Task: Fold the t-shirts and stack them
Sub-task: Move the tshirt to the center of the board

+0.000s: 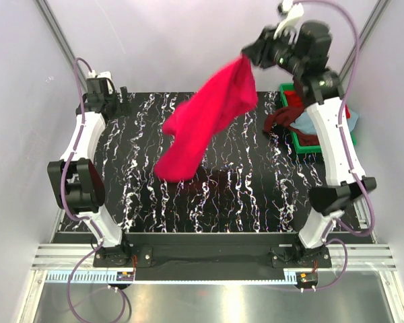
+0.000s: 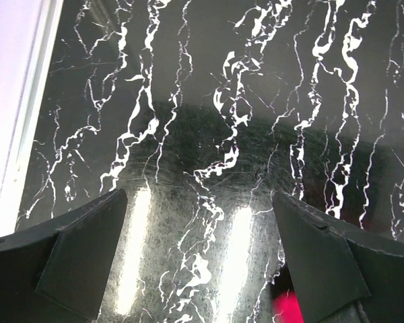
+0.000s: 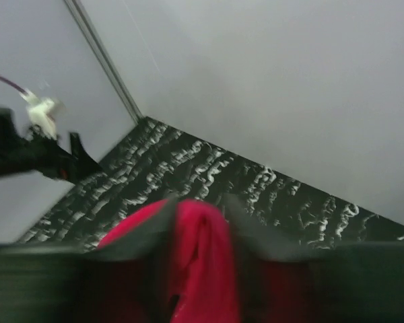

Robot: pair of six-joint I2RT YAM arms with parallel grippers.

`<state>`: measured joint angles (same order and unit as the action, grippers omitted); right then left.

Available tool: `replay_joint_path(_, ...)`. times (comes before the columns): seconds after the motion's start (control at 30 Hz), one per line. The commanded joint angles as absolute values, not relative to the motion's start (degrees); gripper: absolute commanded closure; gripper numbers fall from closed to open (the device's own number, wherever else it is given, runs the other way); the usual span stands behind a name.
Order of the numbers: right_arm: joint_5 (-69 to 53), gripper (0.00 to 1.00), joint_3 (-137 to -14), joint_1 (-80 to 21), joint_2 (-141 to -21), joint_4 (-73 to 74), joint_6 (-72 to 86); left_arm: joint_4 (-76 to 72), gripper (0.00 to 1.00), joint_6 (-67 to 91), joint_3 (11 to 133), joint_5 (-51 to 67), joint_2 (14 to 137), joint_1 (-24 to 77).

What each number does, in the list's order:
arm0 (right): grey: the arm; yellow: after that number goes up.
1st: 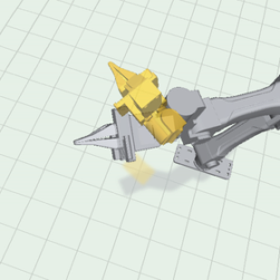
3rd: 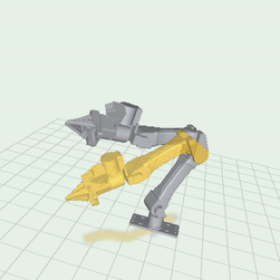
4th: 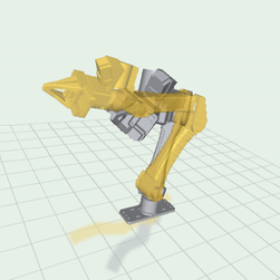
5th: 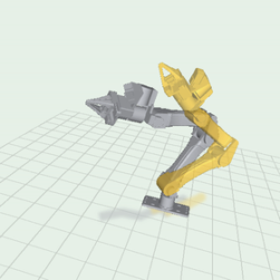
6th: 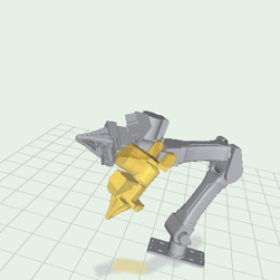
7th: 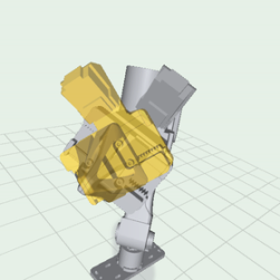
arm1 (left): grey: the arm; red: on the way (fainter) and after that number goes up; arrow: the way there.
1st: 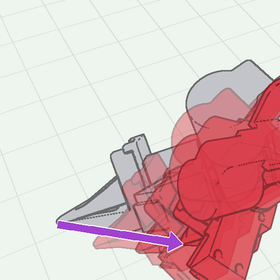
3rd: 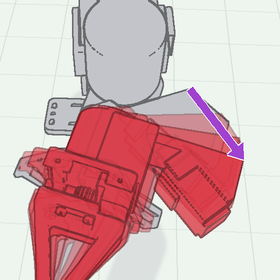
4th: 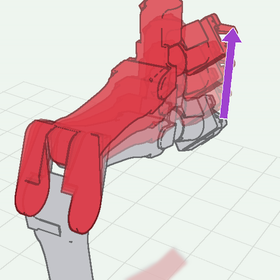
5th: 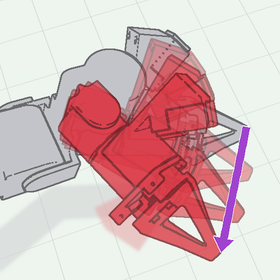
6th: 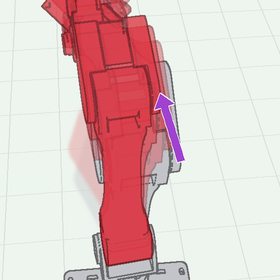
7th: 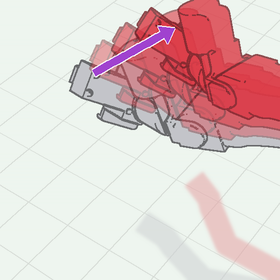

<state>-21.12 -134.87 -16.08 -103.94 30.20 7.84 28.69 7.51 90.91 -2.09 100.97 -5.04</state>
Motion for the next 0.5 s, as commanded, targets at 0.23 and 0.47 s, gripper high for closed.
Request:
replay_joint_path(0.23,-11.87,0.29,-89.05,-15.65,-97.92,26.02,-11.86,32.95,0.03,-1.75,86.76,9.85,96.16,-1.33)
replay_joint_path(0.47,-18.8,0.29,-93.68,-15.56,-100.63,29.88,-11.78,43.57,0.04,-2.03,87.62,16.95,99.57,2.46)
